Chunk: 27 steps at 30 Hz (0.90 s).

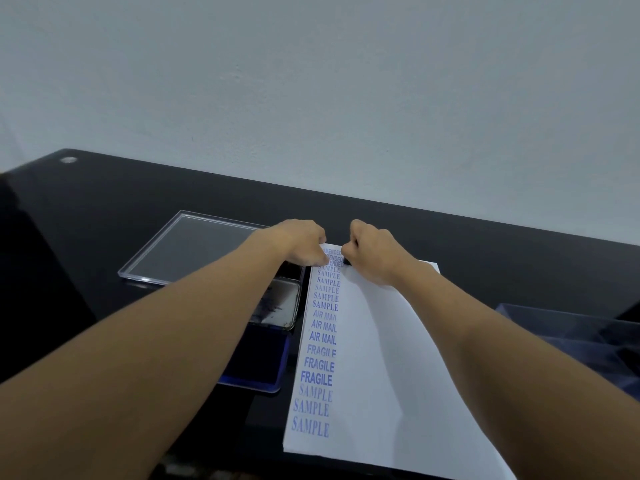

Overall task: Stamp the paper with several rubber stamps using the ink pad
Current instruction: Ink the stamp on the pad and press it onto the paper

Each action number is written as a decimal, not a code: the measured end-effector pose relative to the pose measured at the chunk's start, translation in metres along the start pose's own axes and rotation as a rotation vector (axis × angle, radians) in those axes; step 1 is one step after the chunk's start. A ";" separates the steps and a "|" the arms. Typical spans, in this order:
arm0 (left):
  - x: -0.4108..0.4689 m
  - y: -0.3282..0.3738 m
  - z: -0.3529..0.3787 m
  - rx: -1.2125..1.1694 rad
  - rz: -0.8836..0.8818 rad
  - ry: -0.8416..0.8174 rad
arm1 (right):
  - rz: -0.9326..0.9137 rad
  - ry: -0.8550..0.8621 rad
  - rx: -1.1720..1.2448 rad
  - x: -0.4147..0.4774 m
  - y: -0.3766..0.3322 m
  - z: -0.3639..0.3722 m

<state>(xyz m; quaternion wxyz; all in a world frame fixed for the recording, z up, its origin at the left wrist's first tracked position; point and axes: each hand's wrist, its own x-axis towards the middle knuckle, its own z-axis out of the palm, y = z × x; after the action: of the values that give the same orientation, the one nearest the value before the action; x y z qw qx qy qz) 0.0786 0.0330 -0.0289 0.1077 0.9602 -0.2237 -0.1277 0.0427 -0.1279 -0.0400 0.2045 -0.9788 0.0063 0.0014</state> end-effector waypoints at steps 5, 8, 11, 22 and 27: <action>0.001 0.000 0.001 -0.002 0.004 0.000 | -0.008 0.009 0.001 -0.004 -0.001 0.000; 0.002 -0.001 0.001 0.001 0.003 0.001 | -0.004 0.011 0.007 -0.004 -0.003 -0.002; 0.002 -0.002 0.002 -0.002 0.002 -0.005 | 0.007 0.002 0.029 -0.003 -0.004 -0.002; 0.005 -0.001 0.002 0.019 0.005 -0.004 | 0.024 -0.024 0.001 0.003 -0.001 -0.015; 0.003 -0.004 0.001 -0.024 0.008 -0.013 | 0.074 0.256 0.234 0.000 0.006 -0.045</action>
<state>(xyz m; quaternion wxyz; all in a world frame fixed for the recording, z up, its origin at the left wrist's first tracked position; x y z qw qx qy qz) 0.0824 0.0349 -0.0317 0.1185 0.9571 -0.2268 -0.1362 0.0430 -0.1516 -0.0016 0.3142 -0.9397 0.0682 -0.1164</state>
